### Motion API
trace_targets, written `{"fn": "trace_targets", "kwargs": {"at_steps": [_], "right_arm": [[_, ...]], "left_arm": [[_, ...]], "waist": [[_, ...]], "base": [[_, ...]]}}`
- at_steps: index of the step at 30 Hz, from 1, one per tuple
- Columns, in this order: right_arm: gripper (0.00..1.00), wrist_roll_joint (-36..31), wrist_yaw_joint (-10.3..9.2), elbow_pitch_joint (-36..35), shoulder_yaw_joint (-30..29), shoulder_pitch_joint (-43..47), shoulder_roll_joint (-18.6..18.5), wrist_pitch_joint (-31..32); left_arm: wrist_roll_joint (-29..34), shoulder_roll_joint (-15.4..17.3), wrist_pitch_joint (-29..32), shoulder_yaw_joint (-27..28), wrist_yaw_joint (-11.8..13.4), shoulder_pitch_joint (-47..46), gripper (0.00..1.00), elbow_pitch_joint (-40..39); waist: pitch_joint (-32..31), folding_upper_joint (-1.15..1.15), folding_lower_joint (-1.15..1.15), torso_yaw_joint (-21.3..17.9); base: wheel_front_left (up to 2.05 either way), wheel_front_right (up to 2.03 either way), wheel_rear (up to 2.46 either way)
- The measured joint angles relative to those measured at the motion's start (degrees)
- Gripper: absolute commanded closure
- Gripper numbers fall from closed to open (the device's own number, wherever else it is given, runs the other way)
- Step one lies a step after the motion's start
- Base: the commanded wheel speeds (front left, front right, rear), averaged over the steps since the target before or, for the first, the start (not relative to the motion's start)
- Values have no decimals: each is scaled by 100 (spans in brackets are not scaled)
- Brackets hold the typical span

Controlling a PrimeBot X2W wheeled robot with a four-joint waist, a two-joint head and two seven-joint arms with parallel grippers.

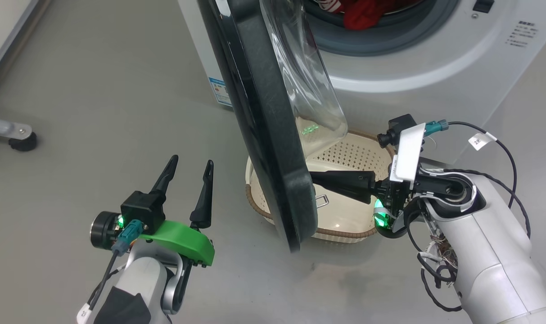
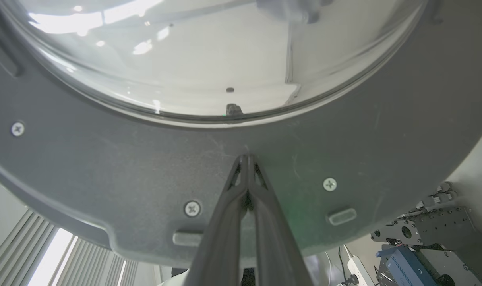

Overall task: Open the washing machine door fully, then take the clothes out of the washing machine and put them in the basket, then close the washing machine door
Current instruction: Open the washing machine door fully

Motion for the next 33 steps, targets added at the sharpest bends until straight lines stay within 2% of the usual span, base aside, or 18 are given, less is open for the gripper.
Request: {"fn": "trace_targets", "kwargs": {"at_steps": [17, 28, 33], "right_arm": [[100, 396, 0, -164, 516, 232, 25, -382], [100, 561, 0, -230, 292, 506, 43, -929], [100, 599, 0, -357, 3, 687, 49, -1257]], "left_arm": [[-86, 2, 1, -43, 68, 199, 0, 74], [-86, 2, 1, -42, 74, 221, 0, 86], [-86, 2, 1, -18, 116, 225, 0, 102]], "waist": [[-199, 0, 0, 418], [-223, 0, 0, 416], [-236, 0, 0, 374]], "base": [[0, 0, 0], [0, 0, 0], [0, 0, 0]]}}
